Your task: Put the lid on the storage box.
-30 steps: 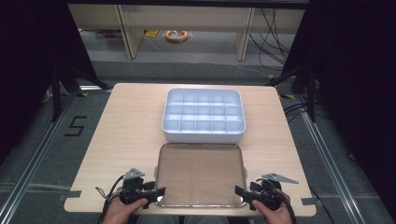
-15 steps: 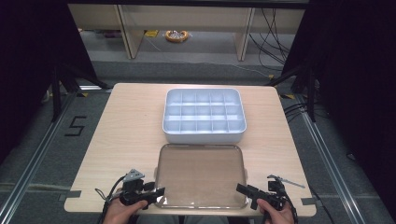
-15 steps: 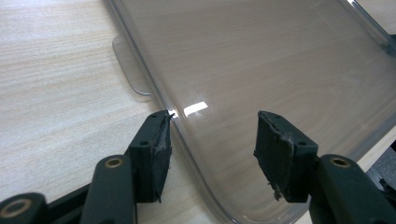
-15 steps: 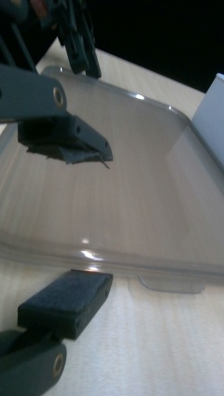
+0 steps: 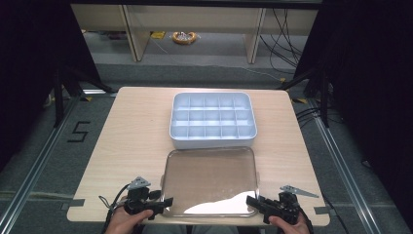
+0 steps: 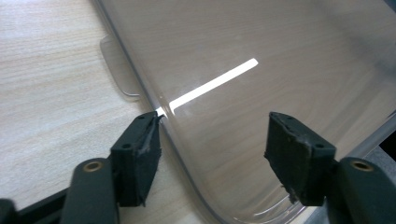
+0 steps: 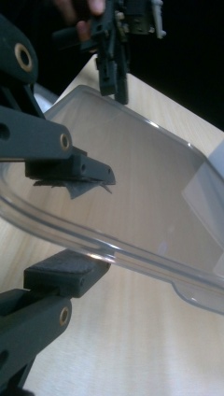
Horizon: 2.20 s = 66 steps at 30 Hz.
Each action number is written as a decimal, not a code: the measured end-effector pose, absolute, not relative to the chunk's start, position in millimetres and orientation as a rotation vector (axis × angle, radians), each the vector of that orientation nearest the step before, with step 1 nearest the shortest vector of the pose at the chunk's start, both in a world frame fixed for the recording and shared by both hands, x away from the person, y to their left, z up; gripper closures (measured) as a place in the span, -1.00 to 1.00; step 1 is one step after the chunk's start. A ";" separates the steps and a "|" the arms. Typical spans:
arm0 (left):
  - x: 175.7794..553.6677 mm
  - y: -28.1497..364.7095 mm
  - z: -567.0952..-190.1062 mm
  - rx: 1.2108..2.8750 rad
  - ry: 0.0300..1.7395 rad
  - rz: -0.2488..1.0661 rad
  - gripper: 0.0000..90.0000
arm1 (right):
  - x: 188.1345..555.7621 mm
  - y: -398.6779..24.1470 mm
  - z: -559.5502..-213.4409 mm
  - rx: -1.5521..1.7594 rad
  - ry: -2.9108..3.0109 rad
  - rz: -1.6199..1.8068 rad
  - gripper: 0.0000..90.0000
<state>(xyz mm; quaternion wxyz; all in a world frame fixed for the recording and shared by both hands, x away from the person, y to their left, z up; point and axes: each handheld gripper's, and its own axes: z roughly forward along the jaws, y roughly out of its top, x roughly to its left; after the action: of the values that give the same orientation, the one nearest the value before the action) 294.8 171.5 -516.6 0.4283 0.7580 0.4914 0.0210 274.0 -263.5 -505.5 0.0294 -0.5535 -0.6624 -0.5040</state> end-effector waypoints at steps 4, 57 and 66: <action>294.7 170.8 -517.0 1.877 1.229 0.050 -0.39 | 269.1 -262.0 -495.2 -1.615 -2.119 -1.617 0.33; 293.7 185.2 -501.5 1.787 1.121 0.111 0.44 | 261.2 -265.1 -491.3 -1.692 -2.409 -1.497 0.48; 296.0 183.6 -488.2 1.769 1.094 0.191 0.42 | 265.6 -264.6 -488.9 -1.691 -2.407 -1.544 0.50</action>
<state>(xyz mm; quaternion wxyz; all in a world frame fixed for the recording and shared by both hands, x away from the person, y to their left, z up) 296.0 183.6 -488.2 0.5024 0.7324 0.4527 0.0791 265.6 -264.6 -488.9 -0.0902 -0.5068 -0.7216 -0.4630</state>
